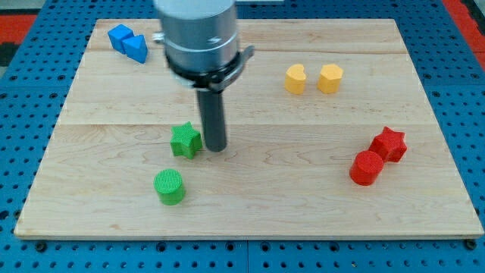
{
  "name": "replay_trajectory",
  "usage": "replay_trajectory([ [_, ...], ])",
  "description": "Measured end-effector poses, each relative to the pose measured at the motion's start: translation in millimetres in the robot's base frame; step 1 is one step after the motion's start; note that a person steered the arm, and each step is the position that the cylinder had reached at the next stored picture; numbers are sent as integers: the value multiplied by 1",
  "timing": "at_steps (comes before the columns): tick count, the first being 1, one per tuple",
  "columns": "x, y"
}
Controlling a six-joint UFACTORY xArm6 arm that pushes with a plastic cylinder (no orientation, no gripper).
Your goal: Move the green blocks towards the bottom left corner
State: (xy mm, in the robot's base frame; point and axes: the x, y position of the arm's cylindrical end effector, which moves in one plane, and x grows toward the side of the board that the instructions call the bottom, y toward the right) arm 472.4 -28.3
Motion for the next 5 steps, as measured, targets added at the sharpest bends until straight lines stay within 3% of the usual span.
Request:
replay_trajectory([
  [1,-26,-38],
  [2,-8,-90],
  [3,18,-71],
  [4,2,-63],
  [5,-16,-2],
])
